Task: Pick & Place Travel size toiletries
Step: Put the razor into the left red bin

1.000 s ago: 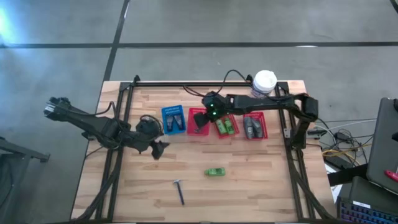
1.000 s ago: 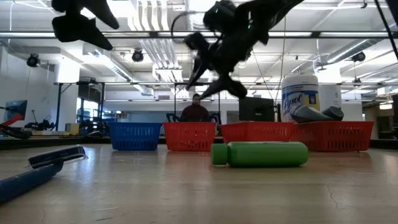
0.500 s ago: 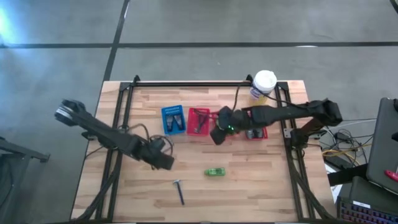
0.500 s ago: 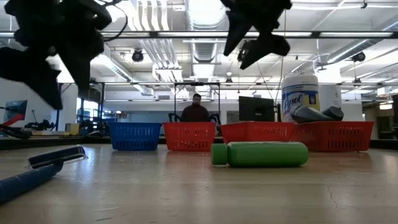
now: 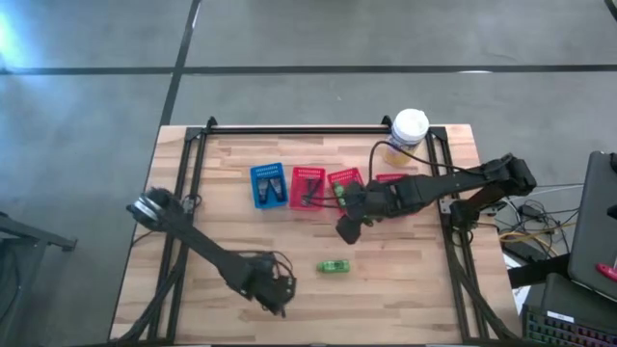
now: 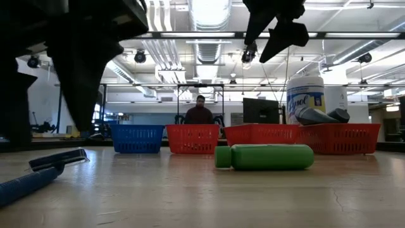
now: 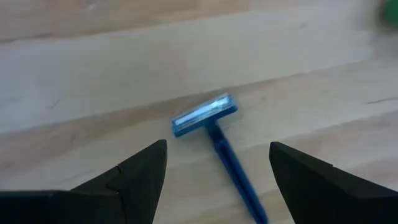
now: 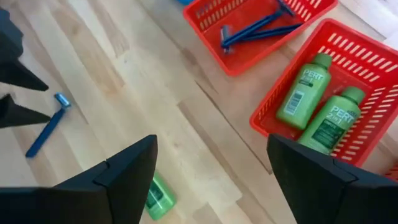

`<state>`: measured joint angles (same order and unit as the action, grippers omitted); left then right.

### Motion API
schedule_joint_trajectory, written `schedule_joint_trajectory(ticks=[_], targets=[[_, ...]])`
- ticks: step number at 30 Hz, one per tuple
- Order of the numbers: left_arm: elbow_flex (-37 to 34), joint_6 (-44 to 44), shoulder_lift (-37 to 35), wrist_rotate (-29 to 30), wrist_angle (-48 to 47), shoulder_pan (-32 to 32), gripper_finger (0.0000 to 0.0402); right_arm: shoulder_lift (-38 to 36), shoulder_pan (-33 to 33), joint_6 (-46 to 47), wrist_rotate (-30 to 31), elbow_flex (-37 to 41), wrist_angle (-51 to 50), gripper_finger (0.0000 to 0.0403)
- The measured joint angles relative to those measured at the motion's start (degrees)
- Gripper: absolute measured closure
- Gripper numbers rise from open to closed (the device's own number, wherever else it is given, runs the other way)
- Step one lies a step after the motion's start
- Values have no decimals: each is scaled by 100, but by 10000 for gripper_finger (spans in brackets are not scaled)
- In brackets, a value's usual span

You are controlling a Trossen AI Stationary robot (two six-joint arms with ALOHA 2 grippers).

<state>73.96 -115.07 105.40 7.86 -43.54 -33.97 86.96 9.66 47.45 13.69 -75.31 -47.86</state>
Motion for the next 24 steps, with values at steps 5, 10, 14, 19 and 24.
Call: schedule_joint_trajectory(ticks=[5,10,14,19,24], targets=[[1042,-94,775,-245,-995,-29,115,0,69,-135,0,2,4,94],[1472,-94,1181,-221,-1039,-7,115,0,123,-261,0,9,-1,88],[1467,-216,1231,-176,-1025,10,121,0,147,-398,0,9,-4,85],[1326,-296,1233,-182,-972,4,172,0,147,-443,0,9,-15,91],[1107,-347,1217,-219,-693,10,231,0,140,-546,7,9,-15,108]])
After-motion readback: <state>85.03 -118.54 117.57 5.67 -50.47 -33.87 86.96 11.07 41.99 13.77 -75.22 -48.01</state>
